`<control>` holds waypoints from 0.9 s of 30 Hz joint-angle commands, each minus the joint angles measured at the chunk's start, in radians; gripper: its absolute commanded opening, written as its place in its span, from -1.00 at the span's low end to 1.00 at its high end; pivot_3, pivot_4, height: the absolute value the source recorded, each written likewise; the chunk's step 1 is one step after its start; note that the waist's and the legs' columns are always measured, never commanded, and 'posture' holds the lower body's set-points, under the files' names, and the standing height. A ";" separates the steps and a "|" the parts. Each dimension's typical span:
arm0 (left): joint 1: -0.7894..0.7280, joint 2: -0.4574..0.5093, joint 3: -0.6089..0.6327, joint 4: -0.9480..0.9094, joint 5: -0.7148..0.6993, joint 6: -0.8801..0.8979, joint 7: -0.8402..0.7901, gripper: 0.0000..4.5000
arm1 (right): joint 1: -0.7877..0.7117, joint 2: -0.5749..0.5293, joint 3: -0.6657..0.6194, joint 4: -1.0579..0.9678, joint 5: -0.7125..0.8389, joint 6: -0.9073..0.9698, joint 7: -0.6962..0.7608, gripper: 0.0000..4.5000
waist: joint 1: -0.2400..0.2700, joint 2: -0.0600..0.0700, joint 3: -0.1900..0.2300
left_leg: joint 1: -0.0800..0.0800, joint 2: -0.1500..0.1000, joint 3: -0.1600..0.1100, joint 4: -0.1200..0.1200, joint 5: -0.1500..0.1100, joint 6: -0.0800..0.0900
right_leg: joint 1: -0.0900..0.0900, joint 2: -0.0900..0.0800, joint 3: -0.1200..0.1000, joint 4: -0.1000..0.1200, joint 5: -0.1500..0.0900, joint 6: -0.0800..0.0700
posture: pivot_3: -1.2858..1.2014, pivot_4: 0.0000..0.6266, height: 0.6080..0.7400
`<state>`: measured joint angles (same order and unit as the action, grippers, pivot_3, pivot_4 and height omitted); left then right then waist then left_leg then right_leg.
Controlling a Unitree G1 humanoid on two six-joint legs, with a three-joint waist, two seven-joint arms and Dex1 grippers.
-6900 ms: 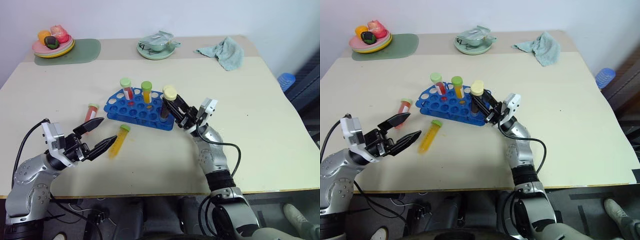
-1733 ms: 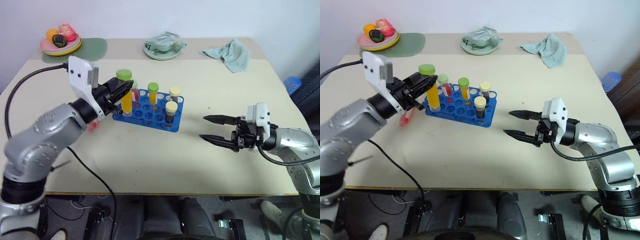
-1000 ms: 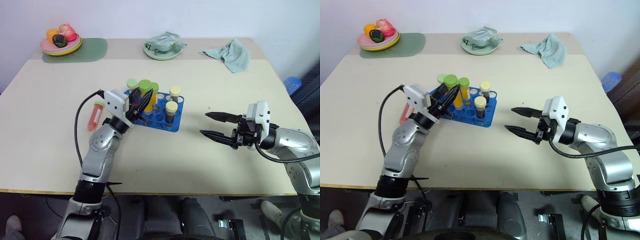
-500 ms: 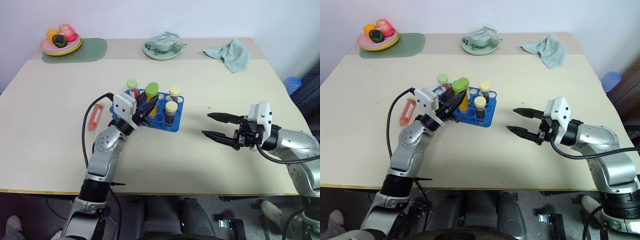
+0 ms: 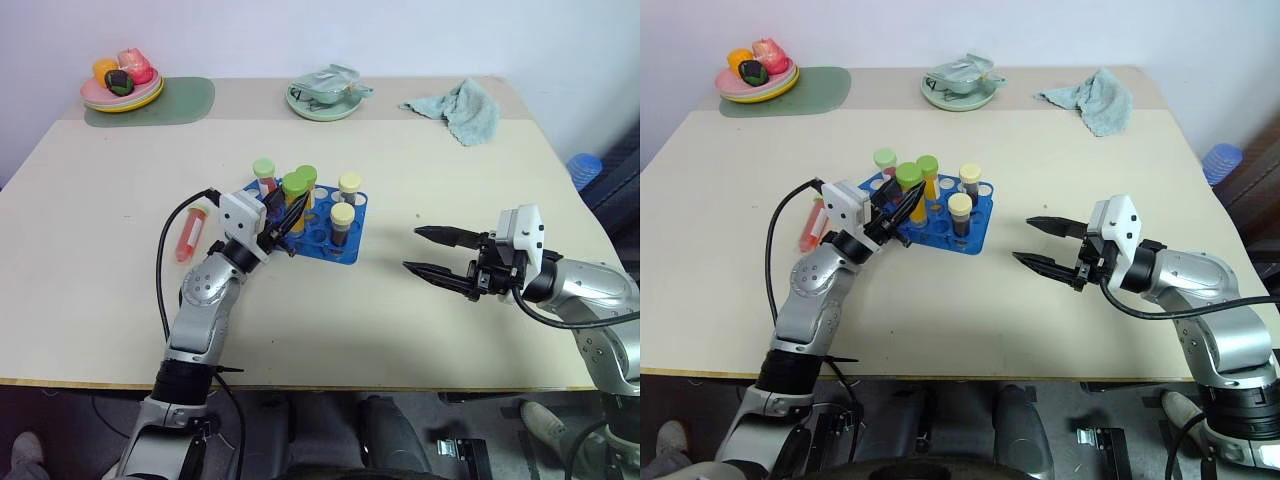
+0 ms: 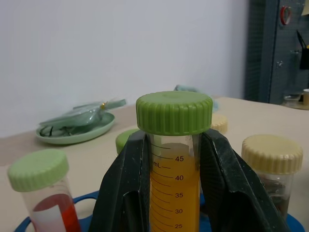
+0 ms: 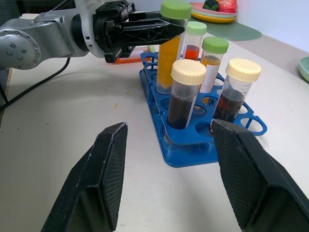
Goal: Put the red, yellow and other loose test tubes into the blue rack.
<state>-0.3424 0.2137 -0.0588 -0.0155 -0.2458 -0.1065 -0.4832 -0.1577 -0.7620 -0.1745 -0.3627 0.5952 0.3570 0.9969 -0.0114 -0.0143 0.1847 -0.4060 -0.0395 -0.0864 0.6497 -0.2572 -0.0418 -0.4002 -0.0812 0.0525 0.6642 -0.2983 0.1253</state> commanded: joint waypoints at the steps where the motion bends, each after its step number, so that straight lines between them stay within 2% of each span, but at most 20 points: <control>1: 0.029 0.006 0.010 0.029 0.004 -0.003 -0.015 -0.63 | -0.005 -0.006 -0.033 -0.037 0.017 -0.008 -0.004 0.25 | -0.001 0.000 0.000 | 0.000 0.000 0.000 0.000 0.000 0.000 | 0.000 0.000 0.000 0.000 0.000 0.000 | 0.03 -0.52 1.00; 21: 0.020 -0.001 0.008 0.056 -0.004 0.005 -0.071 -0.63 | -0.004 0.002 -0.030 -0.039 0.014 -0.014 -0.020 0.25 | 0.000 0.000 0.000 | 0.004 0.000 0.000 -0.001 -0.001 0.001 | 0.004 0.000 0.000 -0.001 0.000 0.000 | 0.03 -0.52 1.00; 24: 0.021 -0.004 0.013 0.042 -0.051 0.019 -0.109 0.01 | -0.007 0.005 -0.029 -0.039 0.015 -0.015 -0.022 0.25 | 0.000 0.000 0.000 | 0.004 0.000 0.000 -0.001 -0.001 0.001 | 0.004 0.000 0.000 -0.001 0.000 0.000 | 0.03 -0.52 1.00; 27: 0.012 -0.012 0.018 0.046 -0.026 0.007 -0.080 0.70 | -0.008 0.006 -0.026 -0.036 0.013 -0.018 -0.023 0.25 | 0.000 0.000 0.000 | 0.004 0.000 0.000 -0.001 -0.001 0.001 | 0.004 0.000 0.000 -0.001 0.000 0.000 | 0.03 -0.52 1.00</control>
<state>-0.3165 0.2053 -0.0559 0.0582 -0.2724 -0.0834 -0.5732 -0.1580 -0.7601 -0.1744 -0.3676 0.5950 0.3565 0.9779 -0.0113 -0.0142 0.1844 -0.4019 -0.0392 -0.0869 0.6489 -0.2578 -0.0408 -0.3959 -0.0812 0.0524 0.6630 -0.2984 0.1254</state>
